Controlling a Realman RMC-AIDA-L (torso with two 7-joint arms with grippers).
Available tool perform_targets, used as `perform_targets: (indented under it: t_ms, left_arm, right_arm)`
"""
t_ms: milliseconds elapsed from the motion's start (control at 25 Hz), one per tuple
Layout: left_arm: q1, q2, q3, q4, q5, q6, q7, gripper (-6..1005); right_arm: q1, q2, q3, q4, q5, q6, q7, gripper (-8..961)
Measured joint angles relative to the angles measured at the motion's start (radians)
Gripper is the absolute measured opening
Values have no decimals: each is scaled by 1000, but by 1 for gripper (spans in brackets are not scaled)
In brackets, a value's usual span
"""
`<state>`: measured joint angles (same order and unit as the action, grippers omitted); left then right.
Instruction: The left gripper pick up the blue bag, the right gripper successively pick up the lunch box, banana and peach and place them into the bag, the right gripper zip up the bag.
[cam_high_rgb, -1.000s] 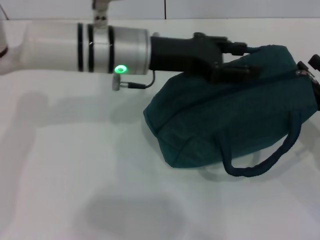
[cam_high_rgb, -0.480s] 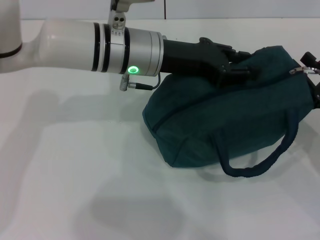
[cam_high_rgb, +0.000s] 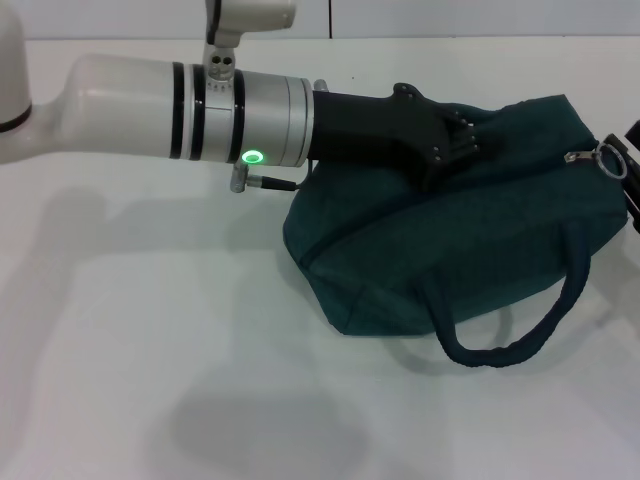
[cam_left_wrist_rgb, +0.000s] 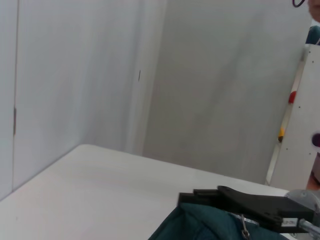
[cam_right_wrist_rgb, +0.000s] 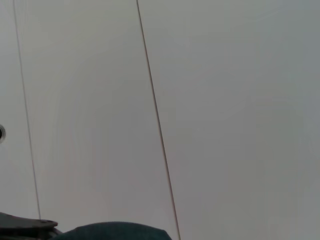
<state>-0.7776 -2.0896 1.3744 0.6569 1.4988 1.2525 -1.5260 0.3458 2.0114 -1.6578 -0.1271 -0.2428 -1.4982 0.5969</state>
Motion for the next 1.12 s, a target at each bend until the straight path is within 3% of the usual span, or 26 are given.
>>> perform_targets:
  t_ms: [160,520,1120]
  left_arm:
    - [5,0,-1,1,-9,2,14,47]
    - [15,0,2,1,-21,5,27,46]
    - [26,-1,-1,1,-48,1,34,45]
  right_arm:
    - [-29,-6,-5,7,-5,-33,-24,403]
    - [-42,-5,-7,5,-101,-40,-65,399]
    - [-46,-5,-33,-1,-109,-147,-93,393]
